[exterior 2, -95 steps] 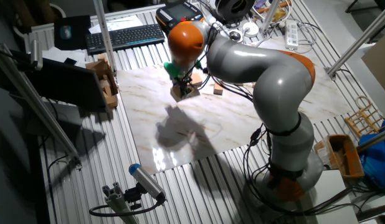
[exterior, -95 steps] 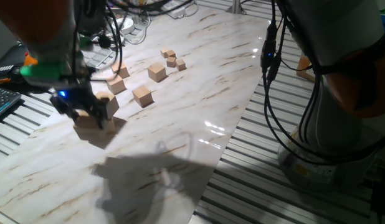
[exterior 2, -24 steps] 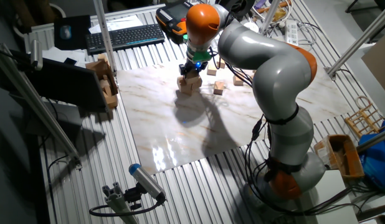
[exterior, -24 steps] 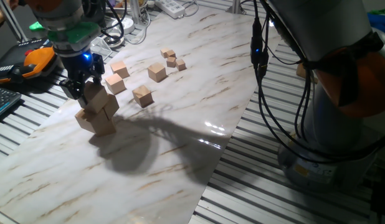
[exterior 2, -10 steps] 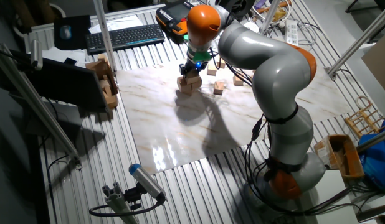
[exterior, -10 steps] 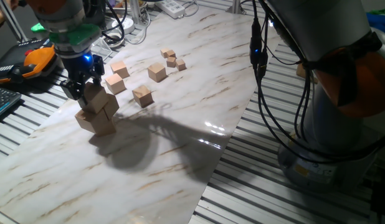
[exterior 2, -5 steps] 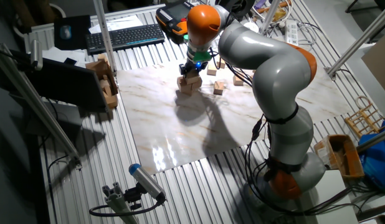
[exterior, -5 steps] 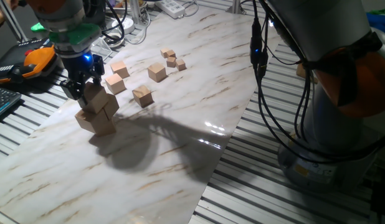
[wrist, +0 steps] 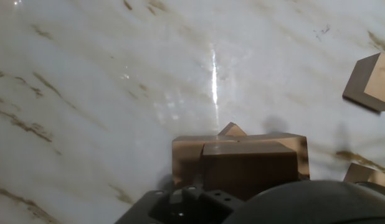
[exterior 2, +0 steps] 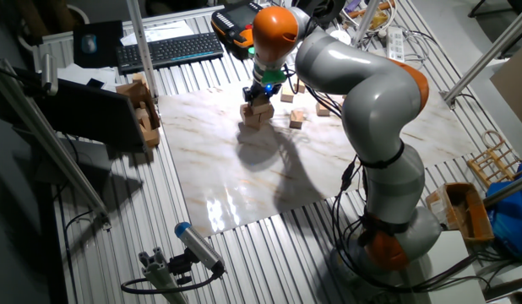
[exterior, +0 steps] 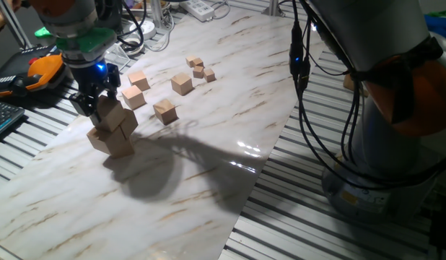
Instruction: Stack the blocks into a cross shape
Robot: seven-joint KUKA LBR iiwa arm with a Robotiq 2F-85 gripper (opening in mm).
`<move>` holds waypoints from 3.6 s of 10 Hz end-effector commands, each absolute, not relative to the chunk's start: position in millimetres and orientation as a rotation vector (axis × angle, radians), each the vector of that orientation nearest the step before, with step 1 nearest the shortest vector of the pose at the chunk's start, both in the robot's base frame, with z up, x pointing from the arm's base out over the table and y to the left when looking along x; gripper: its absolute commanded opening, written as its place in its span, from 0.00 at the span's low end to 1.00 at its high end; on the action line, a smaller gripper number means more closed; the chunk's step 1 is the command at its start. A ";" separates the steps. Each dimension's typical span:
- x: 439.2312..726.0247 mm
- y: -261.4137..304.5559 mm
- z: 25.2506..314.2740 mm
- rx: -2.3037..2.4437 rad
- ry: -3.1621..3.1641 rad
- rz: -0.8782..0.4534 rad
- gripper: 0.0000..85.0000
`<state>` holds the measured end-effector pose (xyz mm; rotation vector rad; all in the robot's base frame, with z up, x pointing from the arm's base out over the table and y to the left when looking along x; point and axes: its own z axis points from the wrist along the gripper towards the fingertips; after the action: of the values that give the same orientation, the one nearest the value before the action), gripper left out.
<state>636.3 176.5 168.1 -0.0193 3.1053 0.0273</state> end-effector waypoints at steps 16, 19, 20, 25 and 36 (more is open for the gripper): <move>638.0 176.9 164.9 -0.003 3.110 0.036 0.20; 638.0 176.5 165.0 -0.003 3.110 0.036 0.20; 638.1 176.4 164.8 0.000 3.109 0.036 0.20; 638.1 175.2 164.3 0.004 3.106 0.031 0.40; 637.0 175.0 164.1 0.026 3.091 0.017 0.80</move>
<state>637.0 175.0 164.3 0.0267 3.0890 0.0176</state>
